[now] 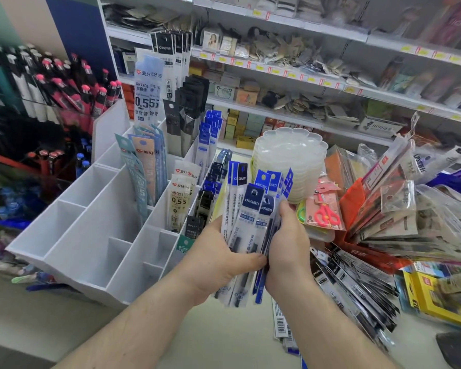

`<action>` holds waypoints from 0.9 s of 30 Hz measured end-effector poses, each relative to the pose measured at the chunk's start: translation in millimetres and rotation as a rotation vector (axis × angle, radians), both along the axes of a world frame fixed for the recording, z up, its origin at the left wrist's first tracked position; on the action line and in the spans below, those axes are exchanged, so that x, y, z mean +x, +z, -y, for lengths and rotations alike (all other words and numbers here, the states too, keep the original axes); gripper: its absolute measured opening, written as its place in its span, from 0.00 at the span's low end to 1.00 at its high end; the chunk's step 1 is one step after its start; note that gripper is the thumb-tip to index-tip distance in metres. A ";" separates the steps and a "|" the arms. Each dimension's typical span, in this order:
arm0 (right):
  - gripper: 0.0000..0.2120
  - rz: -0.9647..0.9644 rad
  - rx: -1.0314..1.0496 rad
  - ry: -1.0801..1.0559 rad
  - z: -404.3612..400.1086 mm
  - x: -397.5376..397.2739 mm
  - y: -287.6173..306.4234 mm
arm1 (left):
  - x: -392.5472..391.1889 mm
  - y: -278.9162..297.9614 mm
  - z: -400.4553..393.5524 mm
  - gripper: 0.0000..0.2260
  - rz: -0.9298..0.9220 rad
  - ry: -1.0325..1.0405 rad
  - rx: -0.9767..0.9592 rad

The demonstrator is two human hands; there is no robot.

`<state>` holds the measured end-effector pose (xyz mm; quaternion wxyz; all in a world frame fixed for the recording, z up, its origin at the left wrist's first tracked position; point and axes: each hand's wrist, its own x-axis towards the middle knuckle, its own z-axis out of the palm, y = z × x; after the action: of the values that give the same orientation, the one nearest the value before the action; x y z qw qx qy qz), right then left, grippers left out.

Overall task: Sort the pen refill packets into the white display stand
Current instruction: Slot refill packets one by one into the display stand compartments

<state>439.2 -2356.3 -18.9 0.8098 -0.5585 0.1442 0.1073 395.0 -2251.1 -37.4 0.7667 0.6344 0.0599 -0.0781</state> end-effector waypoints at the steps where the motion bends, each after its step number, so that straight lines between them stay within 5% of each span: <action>1: 0.16 0.004 0.002 -0.013 0.2 0.4 -0.5 | 0.0 0.1 -1.2 0.26 -0.004 -0.006 0.008; 11: 0.16 0.189 -0.213 0.060 -0.7 -10.1 -2.1 | 0.1 6.2 -6.6 0.20 -0.009 0.015 -0.115; 27: 0.13 0.092 -0.055 -0.041 -5.8 -9.7 10.2 | -9.2 12.5 -12.8 0.23 -0.007 -0.024 -0.117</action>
<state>429.5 -2350.5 -8.7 0.8018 -0.5820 0.1211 0.0610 385.9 -2238.3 -24.9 0.8013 0.5889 0.0504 -0.0929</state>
